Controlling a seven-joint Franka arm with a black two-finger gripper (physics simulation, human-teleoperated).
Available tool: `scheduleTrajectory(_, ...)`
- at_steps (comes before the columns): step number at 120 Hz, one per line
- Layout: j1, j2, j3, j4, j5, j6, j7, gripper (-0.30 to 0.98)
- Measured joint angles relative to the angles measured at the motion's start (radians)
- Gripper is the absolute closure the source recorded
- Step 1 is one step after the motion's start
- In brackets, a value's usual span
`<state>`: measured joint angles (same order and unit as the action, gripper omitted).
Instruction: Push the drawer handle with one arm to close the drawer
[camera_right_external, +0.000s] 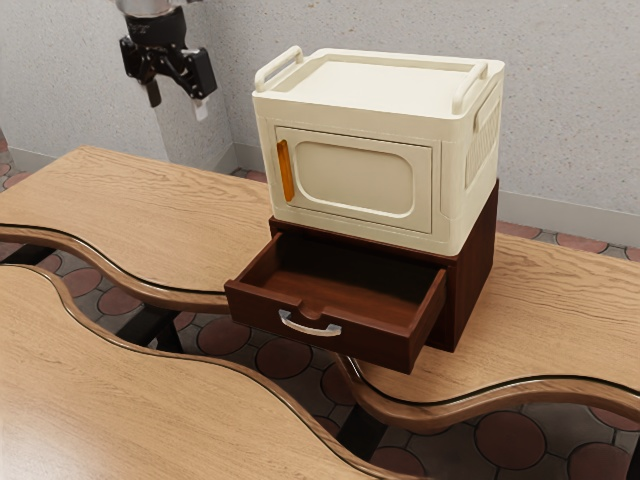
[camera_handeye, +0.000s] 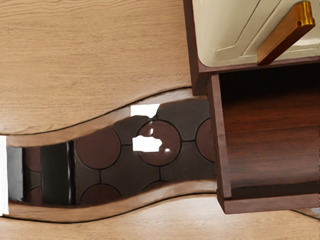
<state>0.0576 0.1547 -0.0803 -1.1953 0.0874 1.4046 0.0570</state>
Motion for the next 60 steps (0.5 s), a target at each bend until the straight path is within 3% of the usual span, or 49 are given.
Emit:
scheduleTrajectory(17,0.002,-0.060,-0.002,-0.079,-0.001,-0.009,0.001,0.00)
scheduleTrajectory(29,0.004,-0.230,-0.018,-0.368,-0.010,0.050,-0.006,0.00)
scheduleTrajectory(36,-0.050,-0.292,-0.019,-0.522,-0.023,0.097,-0.022,0.01)
scheduleTrajectory(60,-0.113,-0.361,-0.019,-0.879,-0.067,0.372,-0.089,0.49)
